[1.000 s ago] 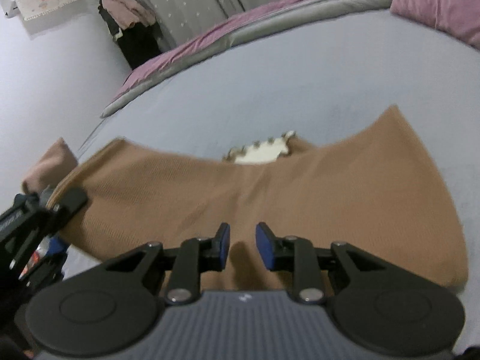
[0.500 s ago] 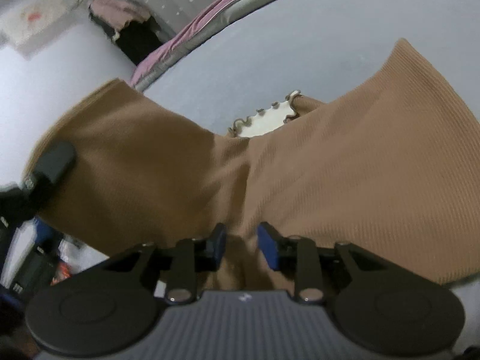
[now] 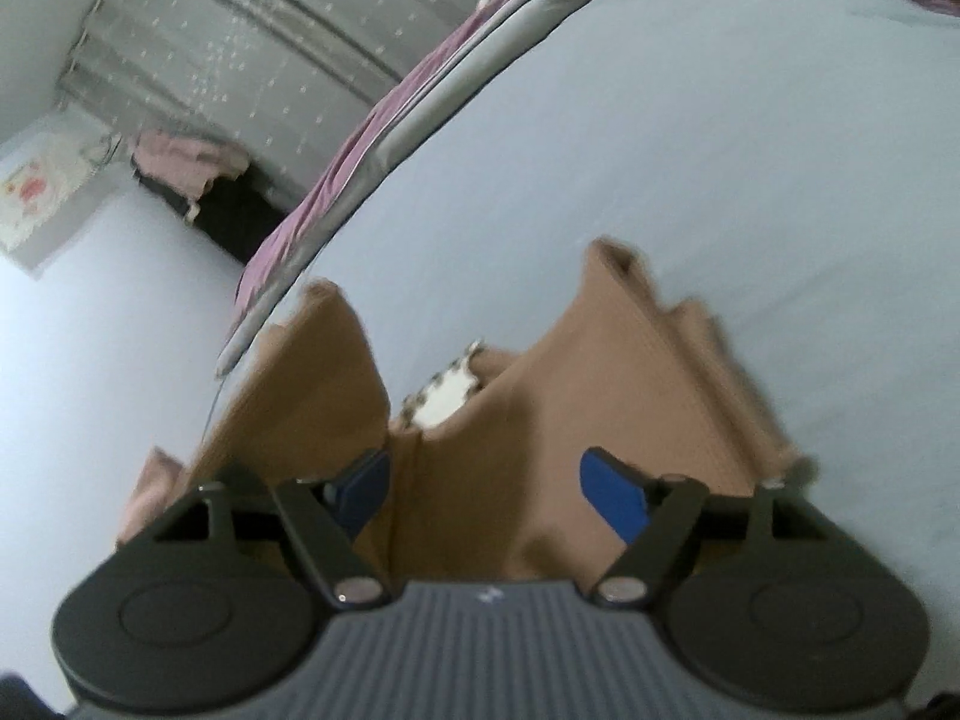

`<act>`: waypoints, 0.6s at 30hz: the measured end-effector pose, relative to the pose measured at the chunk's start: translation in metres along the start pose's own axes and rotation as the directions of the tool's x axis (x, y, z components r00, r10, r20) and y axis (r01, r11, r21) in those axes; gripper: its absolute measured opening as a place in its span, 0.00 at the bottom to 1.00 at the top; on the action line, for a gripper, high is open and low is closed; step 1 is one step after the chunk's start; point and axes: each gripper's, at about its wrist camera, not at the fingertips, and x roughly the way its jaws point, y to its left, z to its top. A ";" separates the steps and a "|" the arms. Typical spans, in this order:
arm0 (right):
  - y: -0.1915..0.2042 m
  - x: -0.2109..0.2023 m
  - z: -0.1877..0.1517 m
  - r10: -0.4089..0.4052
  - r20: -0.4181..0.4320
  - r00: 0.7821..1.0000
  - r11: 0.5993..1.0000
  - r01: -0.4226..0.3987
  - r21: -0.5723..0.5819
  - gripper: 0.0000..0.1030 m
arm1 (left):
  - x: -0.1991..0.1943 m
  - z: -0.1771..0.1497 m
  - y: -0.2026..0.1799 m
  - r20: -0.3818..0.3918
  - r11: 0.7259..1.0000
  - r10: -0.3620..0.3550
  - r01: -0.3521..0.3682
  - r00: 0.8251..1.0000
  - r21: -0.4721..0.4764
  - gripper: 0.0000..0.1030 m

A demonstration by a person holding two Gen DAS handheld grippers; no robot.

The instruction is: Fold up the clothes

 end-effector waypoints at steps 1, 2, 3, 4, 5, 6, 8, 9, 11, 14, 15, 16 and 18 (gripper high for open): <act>-0.005 -0.003 0.002 -0.006 0.010 1.000 1.000 0.006 0.011 0.72 | 0.003 -0.003 -0.003 -0.018 1.000 -0.008 0.009 1.000 0.006 0.26; -0.009 -0.006 0.004 -0.010 0.018 1.000 1.000 0.009 0.021 0.72 | 0.005 -0.006 -0.006 -0.035 1.000 -0.017 0.017 0.999 0.011 0.26; -0.013 -0.007 0.006 -0.010 0.022 1.000 0.999 0.009 0.031 0.72 | 0.008 -0.009 -0.010 -0.053 0.999 -0.023 0.025 0.998 0.021 0.26; -0.017 -0.008 0.008 -0.006 0.026 1.000 0.999 0.005 0.044 0.72 | 0.011 -0.012 -0.014 -0.071 0.999 -0.028 0.031 0.997 0.036 0.26; -0.022 -0.009 0.010 0.005 0.028 1.000 0.998 -0.007 0.061 0.72 | 0.015 -0.016 -0.018 -0.087 0.998 -0.033 0.037 0.996 0.050 0.26; -0.026 -0.009 0.011 0.022 0.028 0.999 0.996 -0.024 0.081 0.72 | 0.017 -0.019 -0.023 -0.104 0.997 -0.036 0.043 0.994 0.064 0.26; -0.035 -0.008 0.014 0.054 0.031 0.998 0.991 -0.057 0.121 0.72 | 0.019 -0.027 -0.030 -0.139 0.994 -0.041 0.055 0.989 0.096 0.26; -0.039 -0.007 0.015 0.070 0.031 0.997 0.987 -0.073 0.140 0.72 | 0.020 -0.031 -0.034 -0.157 0.992 -0.043 0.061 0.987 0.115 0.27; -0.045 0.001 0.017 0.099 0.024 0.995 0.979 -0.102 0.177 0.72 | 0.019 -0.039 -0.041 -0.175 0.984 -0.037 0.067 0.984 0.167 0.27; -0.052 0.012 0.021 0.136 0.008 0.991 0.967 -0.134 0.215 0.72 | 0.015 -0.044 -0.053 -0.185 0.966 -0.029 0.076 0.982 0.249 0.31; -0.053 0.016 0.021 0.142 0.002 0.990 0.966 -0.139 0.218 0.72 | 0.014 -0.044 -0.055 -0.193 0.961 -0.033 0.084 0.981 0.262 0.34; -0.053 0.019 0.022 0.148 -0.003 0.989 0.964 -0.144 0.222 0.72 | 0.012 -0.043 -0.056 -0.203 0.959 -0.046 0.100 0.978 0.264 0.39; -0.052 0.025 0.024 0.157 -0.013 0.988 0.964 -0.150 0.221 0.72 | 0.008 -0.039 -0.057 -0.231 0.957 -0.095 0.152 0.968 0.246 0.48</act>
